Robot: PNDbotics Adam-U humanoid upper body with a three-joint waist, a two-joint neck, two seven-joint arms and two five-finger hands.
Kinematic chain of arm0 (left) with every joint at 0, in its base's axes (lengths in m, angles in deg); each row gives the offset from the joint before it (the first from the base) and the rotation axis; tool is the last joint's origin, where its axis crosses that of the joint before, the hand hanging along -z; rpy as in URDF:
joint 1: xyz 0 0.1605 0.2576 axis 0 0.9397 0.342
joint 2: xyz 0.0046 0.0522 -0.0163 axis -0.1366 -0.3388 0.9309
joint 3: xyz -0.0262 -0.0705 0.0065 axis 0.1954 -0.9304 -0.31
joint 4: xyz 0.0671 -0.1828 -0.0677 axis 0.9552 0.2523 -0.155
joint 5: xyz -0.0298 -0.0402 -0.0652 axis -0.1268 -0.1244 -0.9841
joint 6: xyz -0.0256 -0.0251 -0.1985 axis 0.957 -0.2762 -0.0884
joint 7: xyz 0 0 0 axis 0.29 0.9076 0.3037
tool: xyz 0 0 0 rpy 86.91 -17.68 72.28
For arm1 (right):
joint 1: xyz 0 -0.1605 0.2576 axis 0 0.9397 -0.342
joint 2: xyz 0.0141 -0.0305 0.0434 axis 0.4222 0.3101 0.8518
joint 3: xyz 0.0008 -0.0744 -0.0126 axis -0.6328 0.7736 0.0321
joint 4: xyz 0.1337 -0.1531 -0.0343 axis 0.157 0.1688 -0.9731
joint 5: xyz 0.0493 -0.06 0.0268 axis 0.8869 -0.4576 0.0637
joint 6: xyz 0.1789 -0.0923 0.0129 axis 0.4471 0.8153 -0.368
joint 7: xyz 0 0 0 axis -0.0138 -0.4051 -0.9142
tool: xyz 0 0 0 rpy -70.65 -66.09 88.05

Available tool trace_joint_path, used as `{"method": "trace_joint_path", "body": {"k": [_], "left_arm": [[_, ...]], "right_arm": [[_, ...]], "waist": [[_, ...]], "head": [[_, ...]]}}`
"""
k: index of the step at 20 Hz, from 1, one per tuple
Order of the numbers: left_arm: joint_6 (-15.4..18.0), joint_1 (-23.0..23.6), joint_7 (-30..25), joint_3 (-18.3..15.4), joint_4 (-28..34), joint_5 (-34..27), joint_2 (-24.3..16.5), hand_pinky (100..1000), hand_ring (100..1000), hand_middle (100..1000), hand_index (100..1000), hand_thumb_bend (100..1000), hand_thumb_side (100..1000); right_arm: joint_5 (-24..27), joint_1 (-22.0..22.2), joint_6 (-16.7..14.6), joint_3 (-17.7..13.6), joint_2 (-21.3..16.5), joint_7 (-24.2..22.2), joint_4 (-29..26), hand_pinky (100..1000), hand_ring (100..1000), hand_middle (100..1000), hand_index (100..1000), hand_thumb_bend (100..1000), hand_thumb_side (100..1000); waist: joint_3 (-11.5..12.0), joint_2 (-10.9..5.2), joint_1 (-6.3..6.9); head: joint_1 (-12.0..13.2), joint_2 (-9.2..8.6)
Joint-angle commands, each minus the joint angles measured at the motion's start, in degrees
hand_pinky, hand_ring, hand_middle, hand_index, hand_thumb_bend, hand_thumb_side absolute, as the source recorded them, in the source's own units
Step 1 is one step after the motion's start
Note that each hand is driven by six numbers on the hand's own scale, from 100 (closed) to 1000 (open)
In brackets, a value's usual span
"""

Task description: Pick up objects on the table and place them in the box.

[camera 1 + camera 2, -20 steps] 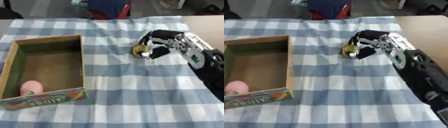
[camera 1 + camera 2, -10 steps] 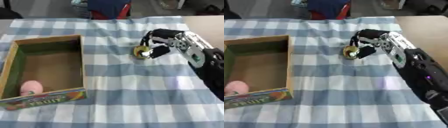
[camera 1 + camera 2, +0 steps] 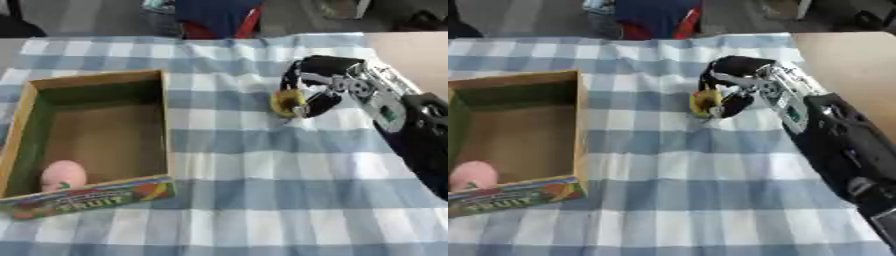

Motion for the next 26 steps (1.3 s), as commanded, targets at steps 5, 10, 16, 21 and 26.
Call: {"method": "trace_joint_path", "body": {"k": [5, 10, 16, 21, 26], "left_arm": [[0.0, -0.4, -0.3, -0.4, 1.1, 0.1, -1.1, 357, 598, 539, 785, 422, 556], [0.0, -0.4, -0.3, -0.4, 1.1, 0.1, -1.2, 356, 598, 540, 785, 422, 558], [0.0, -0.5, -0.3, -0.4, 1.1, 0.0, -1.3, 356, 599, 540, 784, 422, 559], [0.0, -0.5, -0.3, -0.3, 1.1, 0.0, -1.3, 356, 599, 540, 784, 422, 558], [0.0, -0.5, -0.3, -0.3, 1.1, 0.0, -1.4, 356, 599, 540, 784, 423, 558]], "right_arm": [[3.4, -1.5, 1.0, 0.6, -0.8, 0.4, -2.2, 522, 650, 442, 641, 100, 135], [5.2, -1.9, 2.1, 0.8, -0.8, 1.3, -3.3, 494, 609, 403, 592, 100, 147], [6.4, -2.9, 3.1, 0.4, -0.7, 2.4, -4.3, 487, 594, 373, 548, 100, 171], [6.7, -4.0, 3.0, 0.6, -0.5, 3.1, -4.7, 485, 591, 357, 520, 100, 180], [7.2, -5.1, 2.9, 0.5, -0.1, 3.7, -5.3, 487, 586, 350, 508, 100, 190]], "waist": [[0.0, -1.29, 0.05], [0.0, -1.40, 0.06], [0.0, -1.53, 0.05], [0.0, -1.60, 0.00], [0.1, -1.68, -0.02]], "head": [[-0.3, -0.67], [-0.3, -0.61], [-0.3, -0.65], [-0.3, -0.71], [-0.2, -0.77]]}}
